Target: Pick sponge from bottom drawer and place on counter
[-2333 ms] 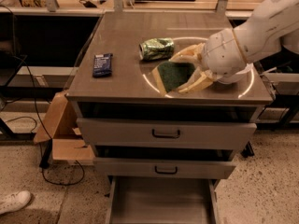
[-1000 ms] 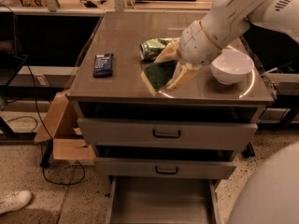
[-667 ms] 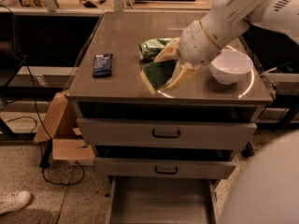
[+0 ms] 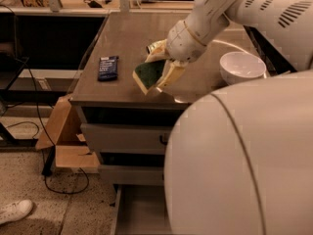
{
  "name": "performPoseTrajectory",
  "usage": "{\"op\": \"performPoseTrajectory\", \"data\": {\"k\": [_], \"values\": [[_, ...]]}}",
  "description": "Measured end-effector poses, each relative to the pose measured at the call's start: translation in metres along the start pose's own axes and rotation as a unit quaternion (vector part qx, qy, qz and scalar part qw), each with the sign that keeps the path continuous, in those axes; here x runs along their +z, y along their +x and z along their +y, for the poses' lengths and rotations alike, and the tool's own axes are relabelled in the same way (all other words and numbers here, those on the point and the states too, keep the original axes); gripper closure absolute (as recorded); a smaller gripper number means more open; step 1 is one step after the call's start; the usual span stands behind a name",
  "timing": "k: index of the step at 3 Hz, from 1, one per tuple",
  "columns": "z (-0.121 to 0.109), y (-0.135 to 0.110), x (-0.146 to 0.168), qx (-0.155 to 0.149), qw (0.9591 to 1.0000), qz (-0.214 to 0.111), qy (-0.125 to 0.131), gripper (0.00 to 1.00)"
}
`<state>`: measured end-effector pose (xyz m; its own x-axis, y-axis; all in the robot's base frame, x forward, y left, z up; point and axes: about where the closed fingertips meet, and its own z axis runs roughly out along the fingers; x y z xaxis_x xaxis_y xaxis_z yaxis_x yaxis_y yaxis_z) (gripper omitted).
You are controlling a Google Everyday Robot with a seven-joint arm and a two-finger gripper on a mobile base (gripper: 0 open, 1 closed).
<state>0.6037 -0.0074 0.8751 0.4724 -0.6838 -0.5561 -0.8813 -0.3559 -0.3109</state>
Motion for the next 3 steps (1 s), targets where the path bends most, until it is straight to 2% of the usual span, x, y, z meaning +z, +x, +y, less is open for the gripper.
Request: {"op": "performPoseTrajectory", "data": {"k": [1, 3], "values": [[0.000, 0.000, 0.002, -0.004, 1.0000, 0.000, -0.001, 1.00], [-0.006, 0.024, 0.016, 0.009, 0.9998, 0.011, -0.015, 1.00]]}}
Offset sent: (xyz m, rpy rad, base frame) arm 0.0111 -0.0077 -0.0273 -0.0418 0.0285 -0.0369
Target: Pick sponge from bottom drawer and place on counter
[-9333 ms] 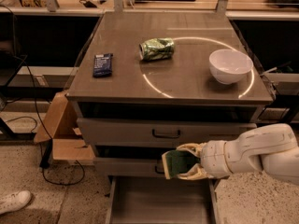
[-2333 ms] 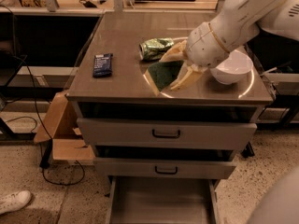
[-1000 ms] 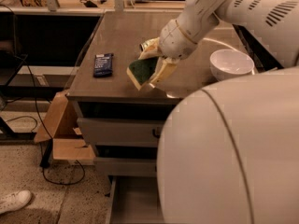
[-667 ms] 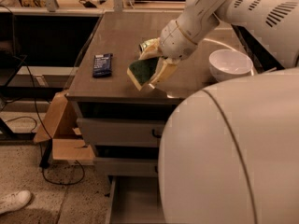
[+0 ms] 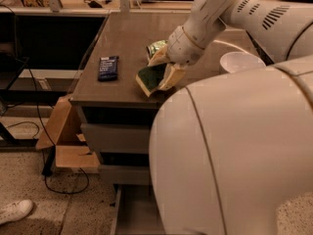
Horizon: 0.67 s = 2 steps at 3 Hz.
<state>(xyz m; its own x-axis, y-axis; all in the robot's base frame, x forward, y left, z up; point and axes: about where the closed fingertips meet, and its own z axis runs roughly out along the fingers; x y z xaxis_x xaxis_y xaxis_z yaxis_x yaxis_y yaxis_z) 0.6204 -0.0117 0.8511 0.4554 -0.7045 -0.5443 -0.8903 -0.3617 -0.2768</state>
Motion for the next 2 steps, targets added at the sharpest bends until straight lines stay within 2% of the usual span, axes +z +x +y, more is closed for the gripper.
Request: {"op": "performPoseTrajectory", "data": {"k": [2], "values": [[-0.0077, 0.0126, 0.0064, 0.006, 0.9999, 0.001, -0.013, 1.00]]}}
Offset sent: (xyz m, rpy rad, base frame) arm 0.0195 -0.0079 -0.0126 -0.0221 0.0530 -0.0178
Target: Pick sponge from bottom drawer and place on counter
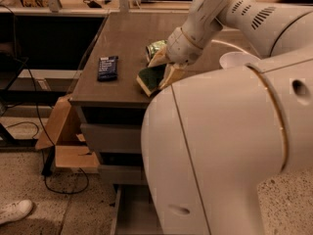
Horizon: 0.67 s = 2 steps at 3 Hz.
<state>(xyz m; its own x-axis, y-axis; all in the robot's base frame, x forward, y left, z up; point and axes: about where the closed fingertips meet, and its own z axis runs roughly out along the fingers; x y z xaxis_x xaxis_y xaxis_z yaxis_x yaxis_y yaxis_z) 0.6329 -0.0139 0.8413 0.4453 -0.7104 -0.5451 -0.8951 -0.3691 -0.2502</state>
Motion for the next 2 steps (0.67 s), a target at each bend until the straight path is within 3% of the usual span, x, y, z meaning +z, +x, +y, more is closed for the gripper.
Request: {"op": "performPoseTrajectory", "data": {"k": [1, 2], "values": [[-0.0012, 0.0033, 0.0057, 0.003, 0.9999, 0.005, -0.012, 1.00], [-0.0014, 0.0040, 0.0068, 0.003, 0.9999, 0.006, -0.015, 0.80]]}}
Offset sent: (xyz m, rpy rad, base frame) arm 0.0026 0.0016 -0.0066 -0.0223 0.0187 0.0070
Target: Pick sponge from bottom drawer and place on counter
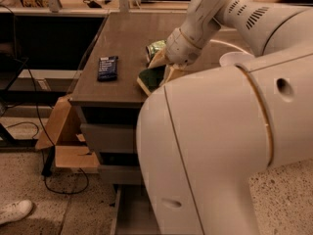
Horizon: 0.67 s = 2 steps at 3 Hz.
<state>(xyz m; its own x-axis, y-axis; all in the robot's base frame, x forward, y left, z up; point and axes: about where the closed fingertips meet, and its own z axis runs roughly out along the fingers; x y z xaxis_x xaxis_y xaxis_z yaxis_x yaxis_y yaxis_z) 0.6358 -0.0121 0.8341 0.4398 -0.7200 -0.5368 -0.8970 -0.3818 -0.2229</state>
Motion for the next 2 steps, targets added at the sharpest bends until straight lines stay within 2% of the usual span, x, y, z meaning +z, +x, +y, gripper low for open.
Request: {"op": "performPoseTrajectory", "data": {"k": [1, 2], "values": [[0.0000, 0.0000, 0.0000, 0.000, 1.0000, 0.000, 0.000, 0.57], [0.0000, 0.0000, 0.0000, 0.000, 1.0000, 0.000, 0.000, 0.26]]}}
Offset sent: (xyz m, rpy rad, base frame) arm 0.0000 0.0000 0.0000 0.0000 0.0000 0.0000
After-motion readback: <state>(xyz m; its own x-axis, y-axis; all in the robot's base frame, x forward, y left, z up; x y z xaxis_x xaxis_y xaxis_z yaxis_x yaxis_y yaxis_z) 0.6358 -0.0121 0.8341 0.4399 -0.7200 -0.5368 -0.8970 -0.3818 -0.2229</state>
